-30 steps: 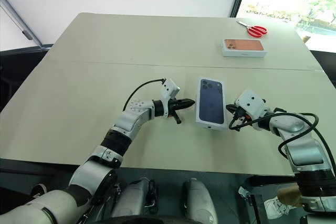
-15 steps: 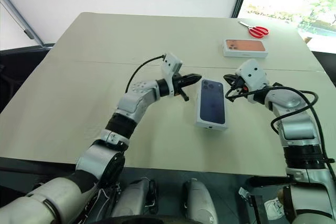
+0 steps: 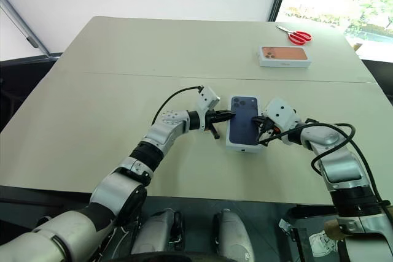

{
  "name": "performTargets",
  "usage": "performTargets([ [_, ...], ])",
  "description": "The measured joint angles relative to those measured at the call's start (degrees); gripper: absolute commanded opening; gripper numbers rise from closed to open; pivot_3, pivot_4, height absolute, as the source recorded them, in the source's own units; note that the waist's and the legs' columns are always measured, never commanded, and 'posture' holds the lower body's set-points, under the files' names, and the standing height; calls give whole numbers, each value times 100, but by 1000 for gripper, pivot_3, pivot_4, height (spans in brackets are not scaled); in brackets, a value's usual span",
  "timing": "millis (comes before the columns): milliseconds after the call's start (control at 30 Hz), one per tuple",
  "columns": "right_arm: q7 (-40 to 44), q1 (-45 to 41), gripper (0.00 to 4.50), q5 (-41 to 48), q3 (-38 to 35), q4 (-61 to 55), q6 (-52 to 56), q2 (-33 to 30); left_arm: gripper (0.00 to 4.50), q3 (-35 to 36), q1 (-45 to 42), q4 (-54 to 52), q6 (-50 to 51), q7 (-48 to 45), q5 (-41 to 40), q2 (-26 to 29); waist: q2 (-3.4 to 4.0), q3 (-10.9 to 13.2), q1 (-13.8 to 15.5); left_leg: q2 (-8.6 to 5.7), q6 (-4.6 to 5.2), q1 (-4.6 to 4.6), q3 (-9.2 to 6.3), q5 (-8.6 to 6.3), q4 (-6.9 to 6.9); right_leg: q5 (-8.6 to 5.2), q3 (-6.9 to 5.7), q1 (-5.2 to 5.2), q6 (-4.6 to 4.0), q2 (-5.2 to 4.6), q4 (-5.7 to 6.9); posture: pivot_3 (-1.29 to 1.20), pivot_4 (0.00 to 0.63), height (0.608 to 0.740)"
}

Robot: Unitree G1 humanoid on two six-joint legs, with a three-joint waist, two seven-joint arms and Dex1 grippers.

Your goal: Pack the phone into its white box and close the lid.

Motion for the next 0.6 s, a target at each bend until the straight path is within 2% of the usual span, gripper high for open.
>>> performTargets([
  [300, 559, 111, 45, 382, -43, -280, 445, -290, 0, 18, 502, -593, 356, -133, -68, 294, -4, 0, -10, 0, 1, -1, -1, 0, 0, 0, 0, -1, 0, -2, 0, 0, 150, 740],
  [367, 407, -194, 0, 389, -37, -79, 500, -64, 570, 80, 488, -660, 469, -185, -127, 391, -3, 1, -41, 0, 1, -1, 0, 0, 0, 1, 1, -4, -1, -2, 1, 0, 150, 740],
  [433, 232, -630, 569, 495, -64, 155, 689, 179, 1391, 199, 442, -730, 592, -132, -226, 492, -2, 1, -59, 1, 0, -6, 0, 0, 0, 1, 1, -12, -1, -1, 5, 0, 150, 740],
  [467, 192, -790, 929, 537, -85, 179, 739, 236, 1911, 291, 428, -832, 664, -109, -285, 578, -2, 2, -55, 1, 0, -9, -2, 0, -1, 1, 0, -15, -1, -1, 7, 0, 150, 740],
  [600, 85, -1192, 2911, 702, -205, 244, 726, 431, 3917, 788, 380, -1436, 934, -94, -626, 1190, -2, 2, -45, 1, -1, -15, -1, 1, -3, 1, 0, -18, -1, -1, 6, 0, 150, 740],
])
